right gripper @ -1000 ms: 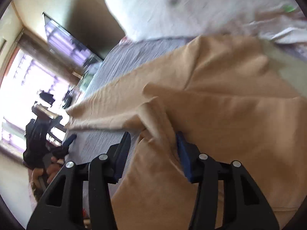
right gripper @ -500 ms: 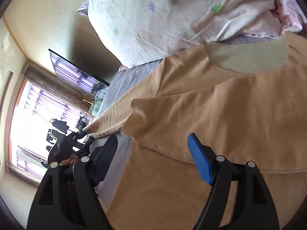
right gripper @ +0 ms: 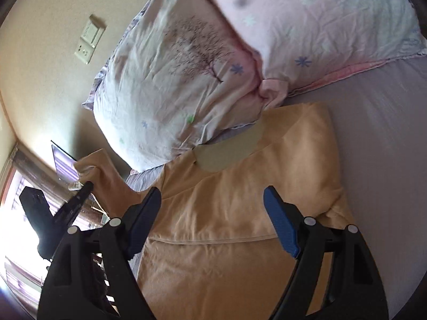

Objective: Fold small clothes

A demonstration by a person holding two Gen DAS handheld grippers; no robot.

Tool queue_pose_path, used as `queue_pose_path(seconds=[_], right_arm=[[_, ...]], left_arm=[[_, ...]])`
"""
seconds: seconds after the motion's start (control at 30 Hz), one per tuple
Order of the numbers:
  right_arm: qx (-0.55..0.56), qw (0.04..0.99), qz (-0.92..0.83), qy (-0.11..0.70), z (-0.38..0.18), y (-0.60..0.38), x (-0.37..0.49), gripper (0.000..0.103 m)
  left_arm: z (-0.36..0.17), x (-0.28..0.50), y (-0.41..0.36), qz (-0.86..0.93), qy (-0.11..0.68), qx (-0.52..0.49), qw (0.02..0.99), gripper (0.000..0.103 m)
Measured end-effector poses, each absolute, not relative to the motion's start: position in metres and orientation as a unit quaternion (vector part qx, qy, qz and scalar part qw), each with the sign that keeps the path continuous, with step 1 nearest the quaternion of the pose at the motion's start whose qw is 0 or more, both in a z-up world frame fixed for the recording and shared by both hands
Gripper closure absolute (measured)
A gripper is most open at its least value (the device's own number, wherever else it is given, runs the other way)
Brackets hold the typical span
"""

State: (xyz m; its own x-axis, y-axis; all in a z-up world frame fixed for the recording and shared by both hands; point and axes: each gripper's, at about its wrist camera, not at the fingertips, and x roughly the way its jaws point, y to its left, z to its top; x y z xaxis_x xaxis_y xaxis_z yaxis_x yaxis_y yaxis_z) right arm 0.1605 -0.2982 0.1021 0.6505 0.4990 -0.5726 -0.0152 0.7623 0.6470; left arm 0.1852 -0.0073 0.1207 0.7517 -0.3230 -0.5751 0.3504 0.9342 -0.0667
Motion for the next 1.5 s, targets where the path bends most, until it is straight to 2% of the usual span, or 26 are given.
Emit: queue_pose_path(seconds=[0.1,0.2,0.27,0.33,0.37,0.4,0.47,0.63,0.67,0.7,0.83,0.93,1.0,1.07,1.13,1.17,1.2,1.27,1.37,1.5], right_arm=[[0.327,0.84,0.123,0.415,0.082,-0.313,0.169,0.025],[0.339,0.829,0.118,0.429,0.074,-0.323,0.175,0.028],[0.323,0.834,0.123,0.43,0.075,-0.322,0.179,0.033],[0.305,0.836,0.131,0.438,0.077,-0.315,0.187,0.043],[0.291,0.836,0.133,0.445,0.076,-0.311,0.191,0.052],[0.272,0.838,0.131,0.455,0.075,-0.305,0.196,0.06],[0.231,0.84,0.112,0.477,0.067,-0.294,0.201,0.064],[0.174,0.835,0.069,0.518,0.039,-0.276,0.21,0.067],[0.161,0.841,0.074,0.512,0.04,-0.271,0.207,0.074],[0.159,0.834,0.101,0.519,0.038,-0.264,0.205,0.101],[0.091,0.88,0.071,0.461,0.065,-0.251,0.193,0.101],[0.135,0.902,0.023,0.409,0.091,-0.279,0.198,0.101],[0.125,0.901,-0.018,0.414,0.086,-0.292,0.212,0.101],[0.103,0.881,-0.041,0.46,0.067,-0.295,0.227,0.099],[0.127,0.878,-0.052,0.459,0.065,-0.302,0.223,0.092],[0.152,0.886,-0.032,0.436,0.071,-0.305,0.216,0.079],[0.168,0.893,-0.006,0.416,0.077,-0.304,0.21,0.061],[0.17,0.892,0.03,0.417,0.077,-0.295,0.208,0.058],[0.172,0.854,0.03,0.49,0.044,-0.288,0.222,0.059],[0.185,0.855,0.043,0.483,0.04,-0.293,0.214,0.055]], left_arm=[[0.049,0.177,-0.109,-0.208,0.353,0.196,0.891,0.098],[0.016,0.153,-0.134,-0.211,0.355,0.262,0.872,0.095],[0.026,0.14,-0.114,-0.239,0.354,0.232,0.874,0.087],[0.046,0.139,-0.085,-0.25,0.354,0.183,0.882,0.071],[0.055,0.141,-0.068,-0.242,0.349,0.16,0.891,0.058],[0.064,0.145,-0.046,-0.223,0.34,0.136,0.903,0.052],[0.074,0.157,-0.012,-0.169,0.328,0.113,0.923,0.049],[0.068,0.197,0.04,-0.091,0.348,0.068,0.931,0.045],[0.064,0.205,0.046,-0.087,0.358,0.062,0.928,0.045],[0.058,0.211,0.048,-0.085,0.371,0.056,0.923,0.045],[0.047,0.214,0.051,-0.092,0.389,0.039,0.916,0.045],[0.045,0.21,0.048,-0.102,0.39,0.041,0.914,0.042],[0.038,0.212,0.042,-0.105,0.401,0.052,0.909,0.041],[0.029,0.212,0.035,-0.107,0.407,0.064,0.905,0.041],[0.026,0.209,0.032,-0.105,0.405,0.071,0.905,0.04],[0.026,0.209,0.032,-0.108,0.403,0.071,0.906,0.038],[0.025,0.209,0.032,-0.11,0.404,0.069,0.905,0.038],[0.02,0.212,0.034,-0.111,0.412,0.067,0.902,0.038],[0.01,0.215,0.036,-0.11,0.42,0.065,0.898,0.037],[0.012,0.207,0.037,-0.116,0.412,0.062,0.902,0.037]])
